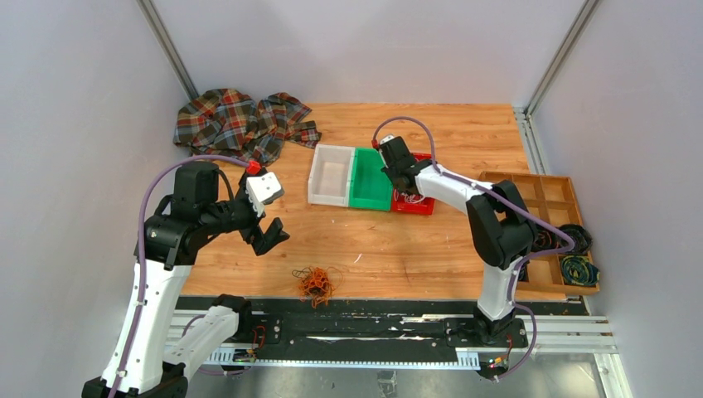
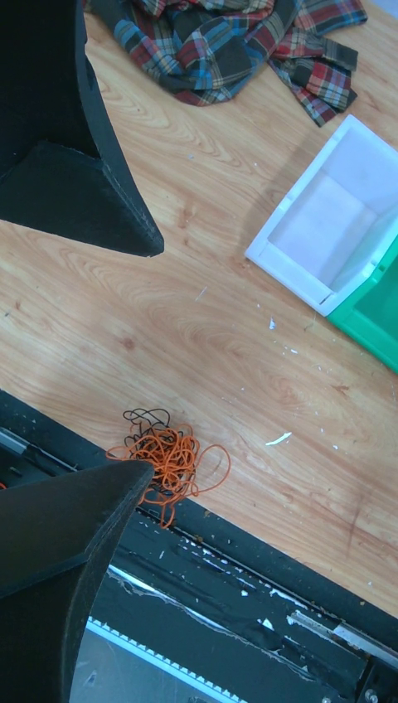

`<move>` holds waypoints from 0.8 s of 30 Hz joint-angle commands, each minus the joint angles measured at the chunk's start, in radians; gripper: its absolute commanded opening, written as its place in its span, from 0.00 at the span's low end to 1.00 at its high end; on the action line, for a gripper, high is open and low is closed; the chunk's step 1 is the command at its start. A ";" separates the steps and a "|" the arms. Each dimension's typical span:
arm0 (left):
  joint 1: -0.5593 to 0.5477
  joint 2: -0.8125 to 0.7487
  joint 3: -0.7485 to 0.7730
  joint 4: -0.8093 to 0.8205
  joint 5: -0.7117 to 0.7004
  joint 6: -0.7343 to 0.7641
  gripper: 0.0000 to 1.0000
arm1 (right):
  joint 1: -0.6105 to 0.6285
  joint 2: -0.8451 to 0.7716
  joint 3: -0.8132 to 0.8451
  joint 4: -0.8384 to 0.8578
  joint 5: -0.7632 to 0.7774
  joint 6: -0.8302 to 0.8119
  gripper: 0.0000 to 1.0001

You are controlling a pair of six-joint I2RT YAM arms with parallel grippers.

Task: Untangle the cables
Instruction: Place the cable in the bin, then move the cable to the center of the board.

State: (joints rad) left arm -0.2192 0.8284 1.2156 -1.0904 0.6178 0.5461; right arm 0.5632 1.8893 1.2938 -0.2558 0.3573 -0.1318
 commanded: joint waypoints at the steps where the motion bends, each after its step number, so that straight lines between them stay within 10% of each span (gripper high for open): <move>1: 0.004 -0.008 0.015 0.000 0.009 0.000 0.98 | 0.009 -0.020 0.033 -0.026 -0.047 0.019 0.01; 10: 0.003 -0.002 -0.034 0.000 0.010 0.019 0.98 | -0.013 -0.180 0.045 -0.104 -0.054 0.106 0.59; 17: 0.003 0.044 -0.143 0.001 -0.018 0.126 0.98 | 0.059 -0.414 -0.025 -0.144 -0.083 0.157 0.66; 24: 0.004 0.102 -0.176 0.042 -0.149 0.158 0.98 | 0.389 -0.538 -0.252 -0.012 -0.321 0.339 0.70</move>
State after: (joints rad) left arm -0.2192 0.9154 1.0401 -1.0885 0.5503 0.6731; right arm 0.7799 1.3361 1.1652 -0.3195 0.2081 0.0750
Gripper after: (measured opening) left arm 0.979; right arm 0.696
